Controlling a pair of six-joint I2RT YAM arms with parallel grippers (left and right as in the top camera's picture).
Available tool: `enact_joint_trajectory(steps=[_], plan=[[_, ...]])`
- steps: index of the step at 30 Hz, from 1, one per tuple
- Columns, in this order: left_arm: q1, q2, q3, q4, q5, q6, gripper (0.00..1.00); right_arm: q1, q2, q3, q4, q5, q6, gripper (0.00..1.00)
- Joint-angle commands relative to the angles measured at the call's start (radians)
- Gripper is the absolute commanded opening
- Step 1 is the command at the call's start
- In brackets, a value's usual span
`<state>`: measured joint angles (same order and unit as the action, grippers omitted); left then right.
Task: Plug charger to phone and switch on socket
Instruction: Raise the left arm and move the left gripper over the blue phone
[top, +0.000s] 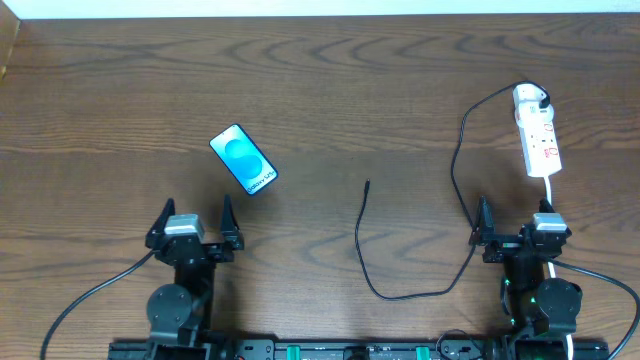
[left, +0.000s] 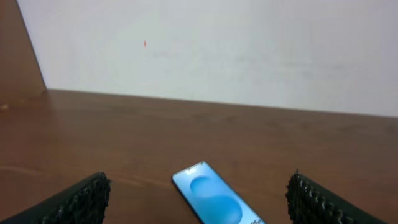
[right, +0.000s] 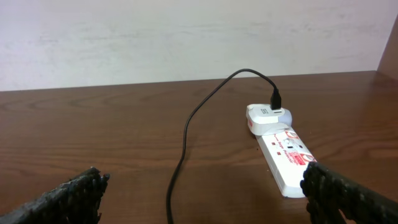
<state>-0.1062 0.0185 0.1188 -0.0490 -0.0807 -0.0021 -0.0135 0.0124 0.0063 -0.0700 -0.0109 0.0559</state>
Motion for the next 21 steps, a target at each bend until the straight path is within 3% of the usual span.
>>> enact_joint_trajectory(steps=[1,11,21], plan=[[0.005,0.058,0.115,-0.019,-0.005,0.01,0.9,0.011,-0.006,-0.001,-0.005,-0.006,-0.012,0.99],[0.005,0.361,0.396,-0.056,-0.005,0.009,0.9,0.011,-0.006,-0.001,-0.005,-0.006,-0.012,0.99],[0.005,0.779,0.797,-0.283,-0.037,-0.053,0.9,0.011,-0.006,-0.001,-0.005,-0.005,-0.012,0.99]])
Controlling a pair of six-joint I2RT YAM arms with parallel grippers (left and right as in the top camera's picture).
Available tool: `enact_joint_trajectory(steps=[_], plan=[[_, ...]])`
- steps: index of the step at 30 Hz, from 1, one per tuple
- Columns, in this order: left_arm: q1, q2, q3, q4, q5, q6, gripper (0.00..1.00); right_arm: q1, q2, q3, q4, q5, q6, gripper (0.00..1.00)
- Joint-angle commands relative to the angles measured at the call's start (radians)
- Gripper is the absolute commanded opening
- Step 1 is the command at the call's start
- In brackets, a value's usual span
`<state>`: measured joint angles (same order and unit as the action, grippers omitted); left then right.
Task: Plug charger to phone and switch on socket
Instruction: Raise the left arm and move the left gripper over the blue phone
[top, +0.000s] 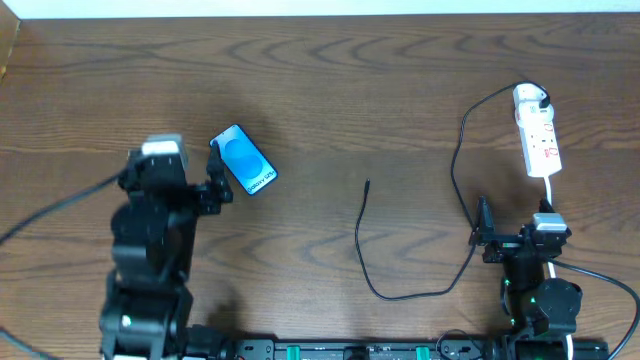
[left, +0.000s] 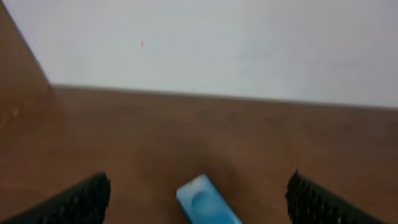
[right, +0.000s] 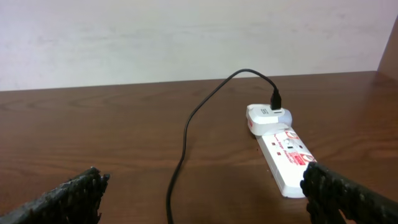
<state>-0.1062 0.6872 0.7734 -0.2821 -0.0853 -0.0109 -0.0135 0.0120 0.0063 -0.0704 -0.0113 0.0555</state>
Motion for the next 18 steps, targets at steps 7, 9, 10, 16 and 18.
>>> enact_joint_trajectory(steps=[7,9,10,16,18], plan=[[0.005,0.392,0.454,-0.267,-0.085,-0.104,0.9,0.011,-0.005,-0.001,-0.005,-0.005,-0.012,0.99],[0.005,0.484,0.556,-0.346,-0.084,-0.131,0.91,0.011,-0.005,-0.001,-0.004,-0.005,-0.012,0.99],[0.005,0.526,0.603,-0.382,-0.084,-0.144,0.9,0.011,-0.005,-0.001,-0.004,-0.005,-0.012,0.99],[0.005,0.711,0.745,-0.481,-0.083,-0.152,0.9,0.011,-0.005,-0.001,-0.004,-0.005,-0.012,0.99],[0.005,0.745,0.744,-0.481,-0.083,-0.152,0.9,0.011,-0.005,-0.001,-0.004,-0.005,-0.012,0.99]])
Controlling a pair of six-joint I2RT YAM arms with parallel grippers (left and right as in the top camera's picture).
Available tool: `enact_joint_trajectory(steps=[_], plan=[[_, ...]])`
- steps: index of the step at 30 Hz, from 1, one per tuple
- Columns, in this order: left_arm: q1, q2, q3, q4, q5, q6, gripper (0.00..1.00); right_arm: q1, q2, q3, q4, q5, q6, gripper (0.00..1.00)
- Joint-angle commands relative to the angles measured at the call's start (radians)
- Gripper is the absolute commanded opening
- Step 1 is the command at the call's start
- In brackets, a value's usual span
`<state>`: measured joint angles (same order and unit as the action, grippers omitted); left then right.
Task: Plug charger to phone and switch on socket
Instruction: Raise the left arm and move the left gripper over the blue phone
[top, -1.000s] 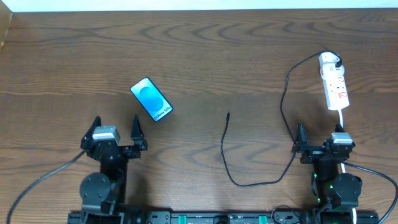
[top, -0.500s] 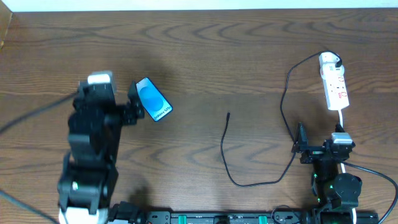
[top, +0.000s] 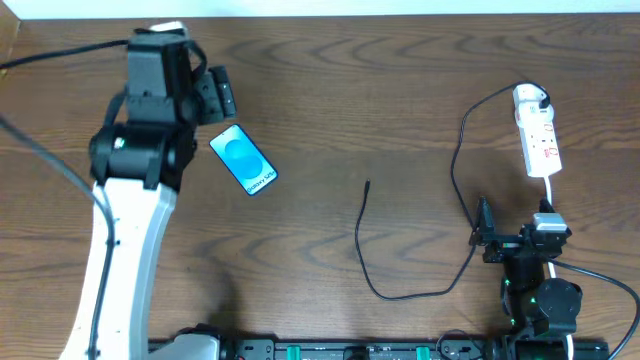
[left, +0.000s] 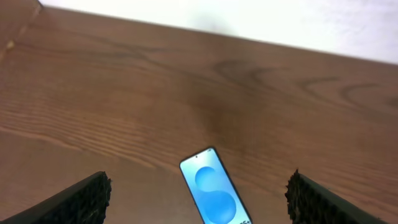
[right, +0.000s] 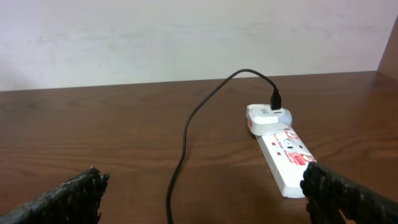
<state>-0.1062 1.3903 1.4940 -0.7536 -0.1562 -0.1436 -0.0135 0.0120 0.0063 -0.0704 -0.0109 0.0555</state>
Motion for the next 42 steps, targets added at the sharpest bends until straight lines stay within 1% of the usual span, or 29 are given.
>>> enact_joint_trajectory(steps=[1,7,8,9,11,12,13,14,17,21,26,27,31,34,38,42], plan=[[0.005,0.051,0.022,-0.013,-0.006,-0.019,0.9,0.011,-0.005,-0.001,-0.004,-0.006,-0.012,0.99],[0.005,0.086,0.022,-0.111,0.018,-0.019,0.9,0.011,-0.005,-0.001,-0.004,-0.006,-0.012,0.99],[0.005,0.086,0.021,-0.117,0.018,-0.019,0.75,0.011,-0.005,-0.001,-0.004,-0.006,-0.012,0.99],[0.005,0.087,0.021,-0.117,0.018,-0.023,0.63,0.011,-0.005,-0.001,-0.004,-0.006,-0.012,0.99],[0.005,0.087,0.021,-0.117,0.017,-0.095,0.42,0.011,-0.005,-0.001,-0.005,-0.006,-0.012,0.99],[0.005,0.088,0.021,-0.117,0.018,-0.138,0.41,0.011,-0.005,-0.001,-0.004,-0.006,-0.012,0.99],[0.005,0.088,0.021,-0.118,0.018,-0.168,0.56,0.011,-0.005,-0.001,-0.004,-0.006,-0.012,0.99],[0.005,0.089,0.021,-0.121,0.018,-0.204,0.99,0.011,-0.005,-0.001,-0.004,-0.005,-0.012,0.99],[0.006,0.104,0.021,-0.13,0.018,-0.284,0.98,0.011,-0.005,-0.001,-0.004,-0.006,-0.012,0.99],[0.026,0.161,0.024,-0.155,0.068,-0.322,0.98,0.011,-0.005,-0.001,-0.004,-0.006,-0.012,0.99],[0.079,0.255,0.025,-0.167,0.085,-0.414,0.98,0.011,-0.005,-0.001,-0.004,-0.006,-0.012,0.99],[0.098,0.288,0.025,-0.163,0.131,-0.416,0.98,0.011,-0.005,-0.001,-0.004,-0.006,-0.012,0.99],[0.134,0.363,0.025,-0.165,0.205,-0.415,0.98,0.011,-0.005,-0.001,-0.004,-0.005,-0.012,0.99],[0.143,0.431,0.025,-0.165,0.264,-0.382,0.98,0.011,-0.005,-0.001,-0.004,-0.006,-0.012,0.99],[0.132,0.526,0.025,-0.161,0.274,-0.347,0.98,0.011,-0.005,-0.001,-0.004,-0.006,-0.011,0.99],[0.126,0.598,0.025,-0.146,0.277,-0.348,0.98,0.011,-0.005,-0.001,-0.004,-0.006,-0.012,0.99]])
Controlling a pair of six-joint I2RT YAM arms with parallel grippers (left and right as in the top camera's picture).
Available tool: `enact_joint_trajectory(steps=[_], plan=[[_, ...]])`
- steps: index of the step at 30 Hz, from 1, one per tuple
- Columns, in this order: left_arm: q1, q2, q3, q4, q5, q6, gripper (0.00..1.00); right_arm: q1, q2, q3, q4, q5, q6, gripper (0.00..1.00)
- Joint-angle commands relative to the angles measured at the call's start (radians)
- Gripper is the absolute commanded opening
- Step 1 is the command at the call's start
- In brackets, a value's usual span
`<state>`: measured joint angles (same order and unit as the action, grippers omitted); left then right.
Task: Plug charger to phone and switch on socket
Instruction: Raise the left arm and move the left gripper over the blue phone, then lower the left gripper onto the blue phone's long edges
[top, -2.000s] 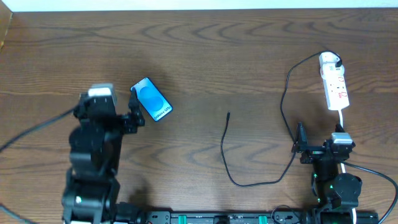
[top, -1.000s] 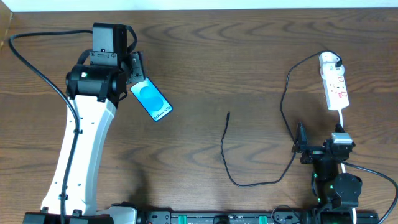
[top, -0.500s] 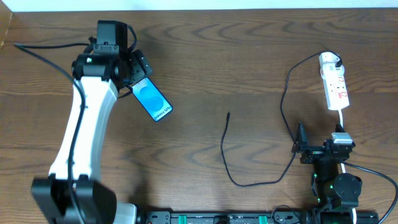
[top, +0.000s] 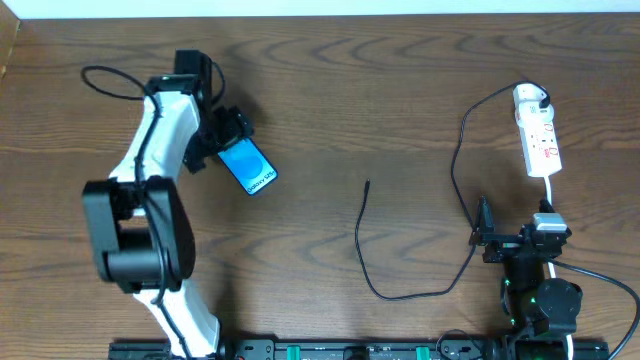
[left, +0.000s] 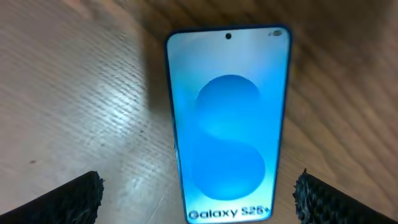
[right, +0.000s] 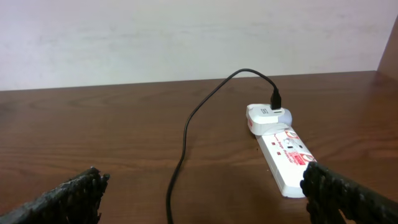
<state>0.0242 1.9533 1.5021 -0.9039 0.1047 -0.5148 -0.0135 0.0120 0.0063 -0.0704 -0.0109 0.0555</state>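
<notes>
The blue-screened phone (top: 250, 167) (left: 227, 124) lies flat on the table, left of centre. My left gripper (top: 220, 140) (left: 205, 202) hovers close above it, open, with a fingertip on each side of the phone's lower end and touching nothing. The black charger cable (top: 362, 235) (right: 185, 140) runs from the white adapter (right: 263, 117) in the white power strip (top: 538, 135) (right: 287, 154) to a free plug end (top: 368, 184) mid-table. My right gripper (top: 510, 240) (right: 205, 199) sits open near the front edge, well short of the strip.
The dark wooden table (top: 330, 90) ends at a white wall (right: 186, 37) behind. My left arm (top: 150, 170) stretches up the left side. The cable loops between the table's centre and my right arm.
My left gripper was high over the table's far left, looking down on the phone from a distance. Now it is low over the phone, open astride it. The right arm has not moved.
Both grippers were parked open at the front edge, with phone, cable and strip lying as now. Then my left arm stood raised beside the phone, then high beyond it at the far left. It now hangs open close over the phone. Nothing has been picked up.
</notes>
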Motion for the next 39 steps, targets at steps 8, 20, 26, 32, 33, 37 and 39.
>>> enact_joint_trajectory(steps=[8,20,26,32,33,37,39], plan=[[-0.016,0.066,0.017,0.052,0.027,0.032,0.98,0.011,-0.005,-0.001,-0.004,-0.006,-0.012,0.99],[-0.047,0.066,0.017,0.069,0.014,0.038,0.98,0.011,-0.005,-0.001,-0.005,-0.005,-0.012,0.99],[-0.046,0.067,0.011,0.072,-0.017,-0.023,0.98,0.011,-0.005,-0.001,-0.005,-0.006,-0.012,0.99],[-0.047,0.067,0.007,0.072,-0.018,-0.033,0.98,0.011,-0.005,-0.001,-0.004,-0.006,-0.012,0.99],[-0.047,0.067,0.007,0.072,-0.018,-0.034,0.98,0.011,-0.005,-0.001,-0.004,-0.006,-0.012,0.99],[-0.048,0.067,0.007,0.071,-0.018,-0.033,0.98,0.011,-0.005,-0.001,-0.004,-0.006,-0.012,0.99],[-0.048,0.067,0.007,0.071,-0.018,-0.033,0.98,0.011,-0.005,-0.001,-0.004,-0.006,-0.012,0.99]])
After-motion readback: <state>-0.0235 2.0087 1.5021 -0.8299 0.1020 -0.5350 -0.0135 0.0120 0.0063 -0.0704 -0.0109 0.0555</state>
